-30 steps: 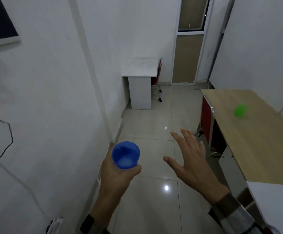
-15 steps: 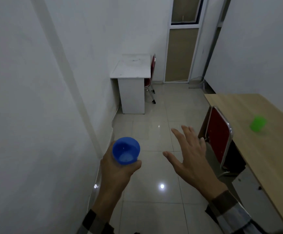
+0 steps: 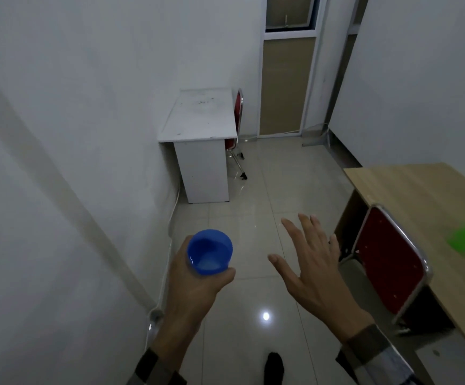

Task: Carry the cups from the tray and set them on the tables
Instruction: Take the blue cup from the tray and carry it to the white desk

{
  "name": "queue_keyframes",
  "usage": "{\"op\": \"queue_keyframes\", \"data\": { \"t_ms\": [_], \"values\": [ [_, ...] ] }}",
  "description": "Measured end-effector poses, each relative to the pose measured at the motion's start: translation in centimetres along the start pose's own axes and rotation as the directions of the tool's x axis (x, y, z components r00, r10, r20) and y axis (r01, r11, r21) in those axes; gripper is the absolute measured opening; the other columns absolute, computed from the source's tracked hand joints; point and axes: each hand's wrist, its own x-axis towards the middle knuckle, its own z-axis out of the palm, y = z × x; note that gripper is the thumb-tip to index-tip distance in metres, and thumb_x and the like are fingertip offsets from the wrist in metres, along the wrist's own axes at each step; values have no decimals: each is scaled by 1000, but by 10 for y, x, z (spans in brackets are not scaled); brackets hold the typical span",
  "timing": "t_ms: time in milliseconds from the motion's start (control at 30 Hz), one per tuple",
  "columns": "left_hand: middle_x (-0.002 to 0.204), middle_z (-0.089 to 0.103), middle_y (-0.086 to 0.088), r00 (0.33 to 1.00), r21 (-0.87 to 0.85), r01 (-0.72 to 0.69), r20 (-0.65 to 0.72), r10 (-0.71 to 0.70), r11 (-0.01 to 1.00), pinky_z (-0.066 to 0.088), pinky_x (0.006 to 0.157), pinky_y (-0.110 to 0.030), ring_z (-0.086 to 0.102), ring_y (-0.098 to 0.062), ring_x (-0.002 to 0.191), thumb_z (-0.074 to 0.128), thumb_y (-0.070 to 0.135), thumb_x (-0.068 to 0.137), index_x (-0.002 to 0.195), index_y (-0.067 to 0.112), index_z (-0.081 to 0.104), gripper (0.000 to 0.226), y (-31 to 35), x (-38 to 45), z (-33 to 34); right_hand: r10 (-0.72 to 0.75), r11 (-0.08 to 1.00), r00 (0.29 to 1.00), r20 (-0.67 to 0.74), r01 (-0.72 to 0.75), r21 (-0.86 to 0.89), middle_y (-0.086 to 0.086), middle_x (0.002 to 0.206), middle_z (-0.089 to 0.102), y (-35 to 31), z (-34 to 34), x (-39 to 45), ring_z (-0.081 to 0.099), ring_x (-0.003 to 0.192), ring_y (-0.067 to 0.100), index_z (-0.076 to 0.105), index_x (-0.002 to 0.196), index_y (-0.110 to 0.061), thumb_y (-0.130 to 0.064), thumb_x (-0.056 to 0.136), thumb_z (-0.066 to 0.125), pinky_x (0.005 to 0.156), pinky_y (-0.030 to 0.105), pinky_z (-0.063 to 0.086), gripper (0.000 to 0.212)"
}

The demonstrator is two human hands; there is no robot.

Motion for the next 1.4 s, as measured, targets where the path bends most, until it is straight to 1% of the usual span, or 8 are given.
{"op": "queue_keyframes", "data": {
  "t_ms": [67,200,333,533,767,1033,1133,1400],
  "values": [
    [107,70,16,1000,-14,0,-11,-1,1000,58,80,-30,67,-4,101,93,2,66,112,34,67,61,-3,43,18,-9,1000,1000,-11,9,4,2,174,3,18,9,45,-10,160,18,19,161,-36,-75,92,25,126,58,-5,79],
    [105,71,13,999,-41,39,-35,-41,998,63,81,-39,69,-7,97,92,1,67,111,31,68,59,-2,124,54,-24,1000,1000,-18,23,-13,2,174,4,50,18,137,-10,159,18,17,161,-37,-74,95,22,126,59,-2,76],
    [106,70,19,997,-74,28,-68,-33,997,57,79,-30,67,0,98,91,-2,67,111,34,68,61,2,205,87,-60,998,998,8,60,-10,2,174,3,73,24,233,-12,159,16,16,160,-37,-75,94,19,125,55,-7,76],
    [111,70,10,985,-104,82,-144,-96,991,63,89,-46,68,-10,104,92,2,68,117,32,67,63,-10,314,121,-105,994,994,33,105,14,3,173,10,101,38,348,-7,160,17,21,159,-35,-71,97,25,125,56,-2,72],
    [111,72,11,979,-131,90,-170,-111,987,61,88,-42,68,-8,104,93,1,66,118,32,69,65,-41,475,158,-83,996,996,20,82,43,3,171,15,136,78,507,-3,160,18,26,158,-35,-70,96,28,125,57,2,72],
    [105,71,18,982,-155,111,-133,-132,982,56,78,-32,68,-2,97,93,1,65,111,37,69,63,-54,661,194,5,999,999,54,-7,44,-5,173,0,162,116,666,-21,155,5,12,160,-43,-76,93,24,126,51,-8,75],
    [106,71,18,983,-136,129,-115,-145,982,56,78,-31,68,-2,97,93,0,66,113,37,69,64,-55,713,206,20,999,998,63,-23,43,-3,173,4,176,129,717,-16,157,8,15,160,-41,-75,94,26,127,53,-5,75],
    [107,72,13,961,-117,166,-205,-188,979,56,78,-33,68,-8,101,94,0,65,113,37,69,65,-78,844,258,-14,991,996,89,2,131,-4,173,7,229,168,863,-10,158,10,18,160,-40,-74,93,27,127,53,-5,75]
  ]
}}
